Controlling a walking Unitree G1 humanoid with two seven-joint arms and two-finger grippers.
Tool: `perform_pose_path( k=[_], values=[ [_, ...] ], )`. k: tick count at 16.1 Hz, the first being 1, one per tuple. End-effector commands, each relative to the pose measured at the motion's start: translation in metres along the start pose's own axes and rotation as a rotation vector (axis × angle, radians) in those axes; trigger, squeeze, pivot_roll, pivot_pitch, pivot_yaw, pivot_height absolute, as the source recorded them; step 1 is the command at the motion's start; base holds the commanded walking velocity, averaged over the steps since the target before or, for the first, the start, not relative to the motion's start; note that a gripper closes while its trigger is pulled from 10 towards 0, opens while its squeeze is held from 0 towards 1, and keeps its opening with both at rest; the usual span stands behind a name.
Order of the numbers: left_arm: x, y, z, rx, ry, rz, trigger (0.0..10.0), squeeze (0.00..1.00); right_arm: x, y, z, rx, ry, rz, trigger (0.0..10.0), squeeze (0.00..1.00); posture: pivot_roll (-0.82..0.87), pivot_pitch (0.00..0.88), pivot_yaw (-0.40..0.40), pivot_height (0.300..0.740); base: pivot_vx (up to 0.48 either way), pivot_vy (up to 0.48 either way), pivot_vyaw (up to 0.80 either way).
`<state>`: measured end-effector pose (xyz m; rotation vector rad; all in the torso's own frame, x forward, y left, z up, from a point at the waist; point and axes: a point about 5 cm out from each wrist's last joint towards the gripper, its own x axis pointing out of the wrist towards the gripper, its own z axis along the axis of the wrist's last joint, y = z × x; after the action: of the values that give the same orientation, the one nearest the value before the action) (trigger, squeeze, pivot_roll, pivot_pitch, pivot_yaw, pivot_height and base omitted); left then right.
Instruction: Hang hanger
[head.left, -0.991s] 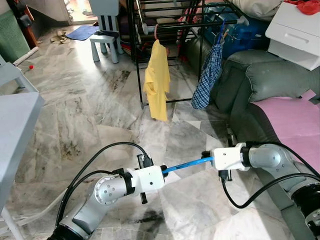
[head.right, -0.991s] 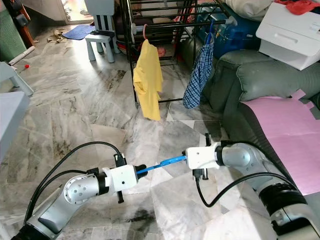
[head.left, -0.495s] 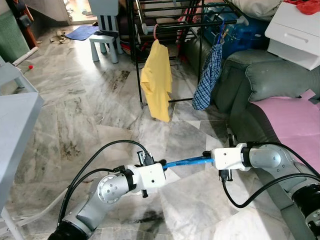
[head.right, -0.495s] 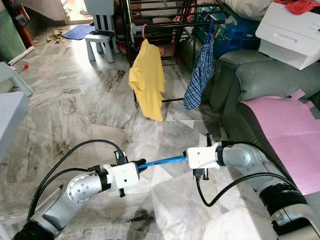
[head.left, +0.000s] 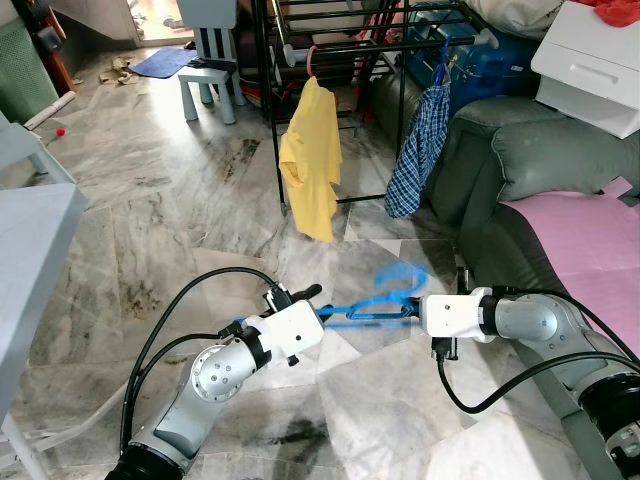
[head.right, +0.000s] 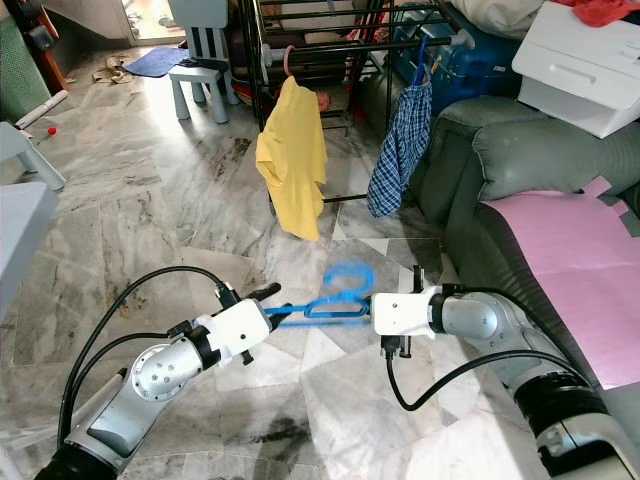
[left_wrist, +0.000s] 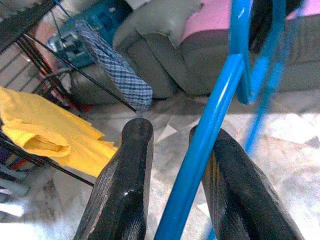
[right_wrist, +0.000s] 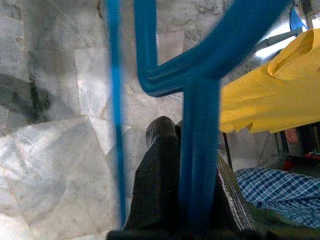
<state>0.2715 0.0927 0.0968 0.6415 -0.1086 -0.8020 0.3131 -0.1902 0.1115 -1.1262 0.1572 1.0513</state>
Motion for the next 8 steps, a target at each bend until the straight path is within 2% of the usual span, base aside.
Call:
perform_pose_path(
  k=[1,3,5,6,8],
  values=[
    [0.001,0.010,0.012,0.060,-0.057,0.050,10.0,1.00,0.000,0.000,-0.001,0.006,0.005,-0.001,0.0,0.00,-0.03,0.064,-0.005,0.740,0.000,0.000,0.00],
    [0.006,0.016,0.021,0.066,-0.092,0.068,10.0,1.00,0.003,0.002,0.000,0.030,-0.001,-0.011,0.0,0.00,-0.03,0.060,-0.007,0.740,0.000,0.000,0.00],
    [0.009,0.022,0.027,0.025,-0.117,0.103,10.0,1.00,0.006,0.003,-0.006,0.052,0.042,-0.037,0.0,0.00,-0.03,0.058,-0.005,0.740,0.000,0.000,0.00],
    [0.010,0.022,0.028,-0.012,-0.124,0.105,10.0,1.00,0.008,0.003,-0.008,0.093,0.053,-0.067,0.0,0.00,-0.03,0.058,-0.005,0.740,0.000,0.000,0.00],
    [0.010,0.012,0.031,-0.077,-0.122,0.029,10.0,1.00,0.011,0.000,-0.010,0.166,0.073,-0.139,0.0,0.00,-0.03,0.056,-0.003,0.740,0.000,0.000,0.00]
  ],
)
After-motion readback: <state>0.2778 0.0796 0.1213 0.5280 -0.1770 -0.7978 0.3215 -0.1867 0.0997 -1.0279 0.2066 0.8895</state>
